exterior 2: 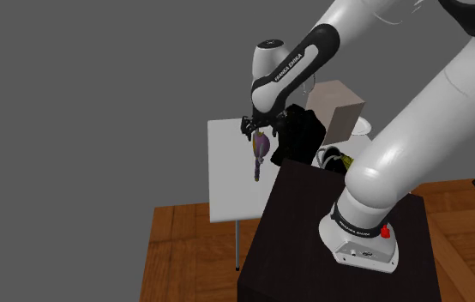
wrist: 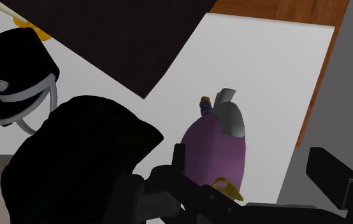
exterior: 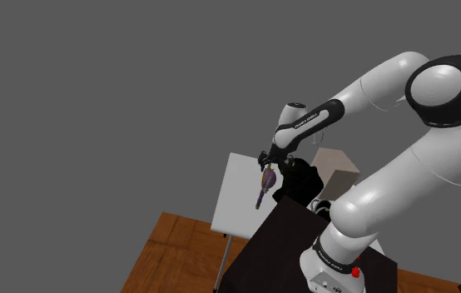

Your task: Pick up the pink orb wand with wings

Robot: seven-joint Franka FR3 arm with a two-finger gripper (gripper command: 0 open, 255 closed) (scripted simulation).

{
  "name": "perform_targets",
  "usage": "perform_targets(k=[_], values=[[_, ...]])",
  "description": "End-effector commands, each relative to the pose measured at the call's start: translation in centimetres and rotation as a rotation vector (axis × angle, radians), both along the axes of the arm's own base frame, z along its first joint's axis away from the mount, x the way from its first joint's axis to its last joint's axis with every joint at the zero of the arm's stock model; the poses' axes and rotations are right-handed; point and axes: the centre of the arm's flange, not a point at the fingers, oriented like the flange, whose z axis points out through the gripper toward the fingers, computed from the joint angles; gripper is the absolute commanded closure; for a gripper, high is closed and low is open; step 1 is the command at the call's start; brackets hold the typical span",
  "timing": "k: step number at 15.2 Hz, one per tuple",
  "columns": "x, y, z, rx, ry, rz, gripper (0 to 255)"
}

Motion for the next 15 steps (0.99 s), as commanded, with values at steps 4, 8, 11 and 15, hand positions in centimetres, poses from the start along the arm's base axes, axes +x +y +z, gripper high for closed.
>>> perform_targets(k=[4,8,11,15], values=[[0.0,-0.2,-2.7,0.0,-0.001,-0.004,0],[0.0,-0.2,-3.6,0.0,-0.001,-0.004,255],[0.0,-0.2,-3.6,0.0,-0.001,-0.004,255],[0.0,-0.2,-3.5,0.0,-0.001,-0.004,255]])
